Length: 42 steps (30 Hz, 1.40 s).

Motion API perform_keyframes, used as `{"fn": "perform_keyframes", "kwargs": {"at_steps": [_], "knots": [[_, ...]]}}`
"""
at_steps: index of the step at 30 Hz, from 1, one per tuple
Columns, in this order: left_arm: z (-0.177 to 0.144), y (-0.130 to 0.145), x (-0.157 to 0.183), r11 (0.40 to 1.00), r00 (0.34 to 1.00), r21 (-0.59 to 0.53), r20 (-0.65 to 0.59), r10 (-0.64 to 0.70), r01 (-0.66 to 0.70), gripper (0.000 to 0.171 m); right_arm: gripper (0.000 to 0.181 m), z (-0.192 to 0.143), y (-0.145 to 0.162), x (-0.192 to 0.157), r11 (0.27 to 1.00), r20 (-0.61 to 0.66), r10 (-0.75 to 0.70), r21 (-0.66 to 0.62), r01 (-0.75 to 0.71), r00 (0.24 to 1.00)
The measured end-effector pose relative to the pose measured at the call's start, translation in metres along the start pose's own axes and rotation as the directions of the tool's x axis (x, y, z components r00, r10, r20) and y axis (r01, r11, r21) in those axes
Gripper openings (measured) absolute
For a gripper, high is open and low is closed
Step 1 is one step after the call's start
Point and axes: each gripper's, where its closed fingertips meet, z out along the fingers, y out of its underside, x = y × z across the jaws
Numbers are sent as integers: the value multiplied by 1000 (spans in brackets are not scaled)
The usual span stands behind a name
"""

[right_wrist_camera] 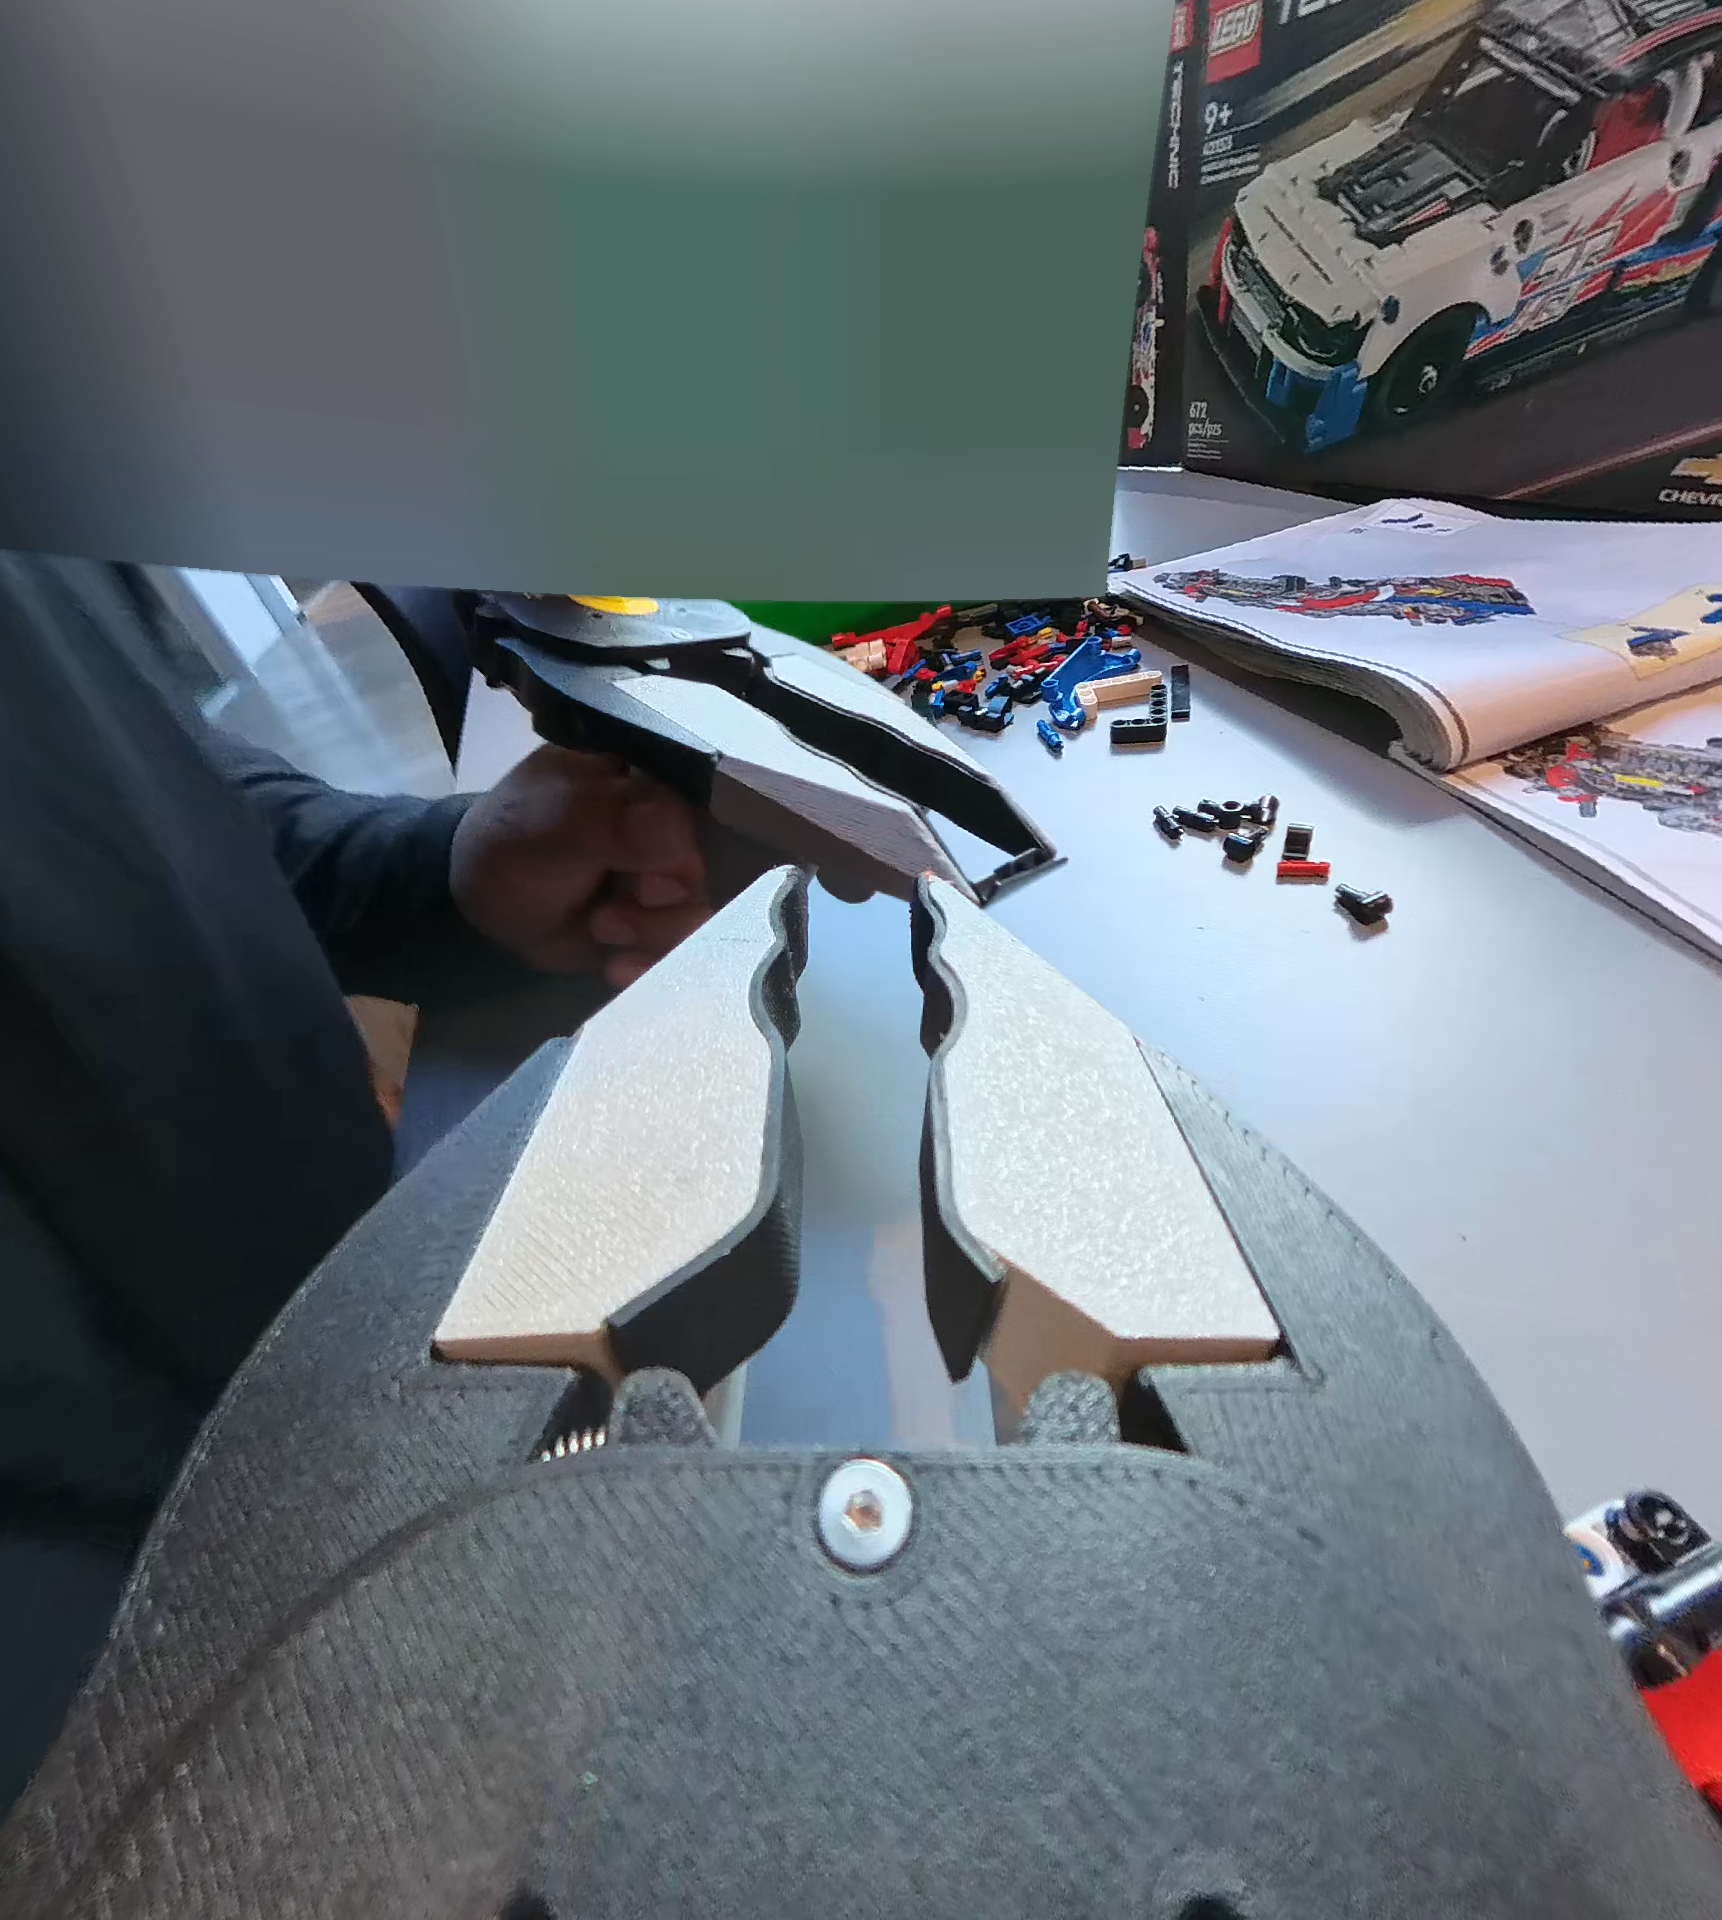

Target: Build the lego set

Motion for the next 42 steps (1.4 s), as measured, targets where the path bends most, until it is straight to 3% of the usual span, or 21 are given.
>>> {"fn": "perform_keyframes", "kwargs": {"at_steps": [8,12,16,22,28,33,37,42], "knots": [[-6,7,1,974,959,-54,173,226,-220,30,16,2,3,8,997,-95,-72,-29,69,993],[-13,7,15,917,891,-64,218,398,-394,29,13,4,5,14,993,-184,-110,-60,100,977],[-28,2,25,849,811,-44,274,516,-526,29,14,10,2,1,998,-142,-53,-42,47,988],[-42,-2,37,807,773,5,287,565,-591,29,3,18,3,-21,999,-33,18,-48,-20,999],[-50,-5,38,830,810,53,261,525,-555,29,0,22,-3,-27,986,75,160,-59,-155,984],[-57,-7,39,820,807,42,212,550,-570,28,0,20,-5,-17,986,76,120,-127,-110,990],[-62,-4,35,734,725,-45,124,677,-678,38,0,18,-5,-11,963,114,132,-251,-100,985],[-58,-1,31,517,505,-125,118,855,-847,40,0,26,2,-12,890,189,268,-423,-168,945]]}}
